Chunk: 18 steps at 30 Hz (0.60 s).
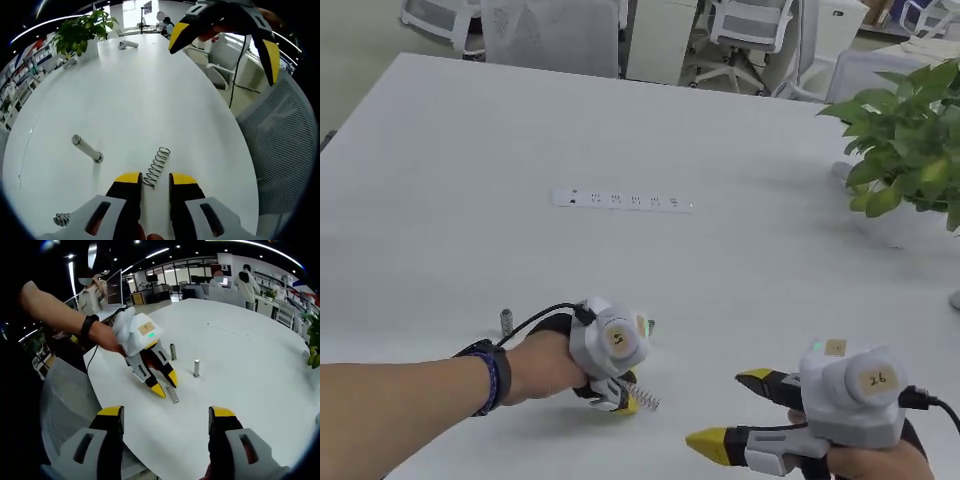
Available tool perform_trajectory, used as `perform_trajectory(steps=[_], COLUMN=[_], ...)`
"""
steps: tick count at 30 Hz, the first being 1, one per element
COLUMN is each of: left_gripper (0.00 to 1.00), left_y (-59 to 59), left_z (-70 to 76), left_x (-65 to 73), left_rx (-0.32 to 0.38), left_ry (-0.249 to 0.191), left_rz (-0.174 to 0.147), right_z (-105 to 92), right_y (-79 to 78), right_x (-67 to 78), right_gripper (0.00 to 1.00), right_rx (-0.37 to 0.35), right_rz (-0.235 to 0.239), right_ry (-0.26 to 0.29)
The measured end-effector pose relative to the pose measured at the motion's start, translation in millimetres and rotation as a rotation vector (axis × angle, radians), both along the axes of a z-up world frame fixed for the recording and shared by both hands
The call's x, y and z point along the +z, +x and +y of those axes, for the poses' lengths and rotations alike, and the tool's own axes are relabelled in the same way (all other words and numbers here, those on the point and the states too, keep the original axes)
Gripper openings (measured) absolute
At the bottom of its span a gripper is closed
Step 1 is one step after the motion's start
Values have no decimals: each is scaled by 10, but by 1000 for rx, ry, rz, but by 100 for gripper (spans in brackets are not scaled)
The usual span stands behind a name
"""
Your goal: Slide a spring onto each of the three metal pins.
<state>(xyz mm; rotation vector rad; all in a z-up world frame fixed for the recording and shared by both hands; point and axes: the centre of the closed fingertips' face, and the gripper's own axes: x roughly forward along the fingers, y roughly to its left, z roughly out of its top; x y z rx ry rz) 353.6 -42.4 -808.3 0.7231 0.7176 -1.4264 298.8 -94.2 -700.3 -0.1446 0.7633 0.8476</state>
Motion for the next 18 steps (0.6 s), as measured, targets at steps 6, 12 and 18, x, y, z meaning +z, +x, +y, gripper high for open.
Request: perform_trajectory(steps=[6, 12, 18], left_gripper=[5, 2, 2], left_y=[23, -47, -29], left_z=[9, 108, 266], left_x=[4, 22, 46], left_rx=[113, 156, 257], left_ry=[-31, -36, -64], left_rz=[32, 68, 112], right_z=[22, 32, 50], right_y=[-18, -22, -51], right_x=[-11, -25, -38], right_gripper=[67, 67, 66], right_rx=[4, 7, 8], right_rz=[2, 3, 4], right_ry=[-1, 0, 5])
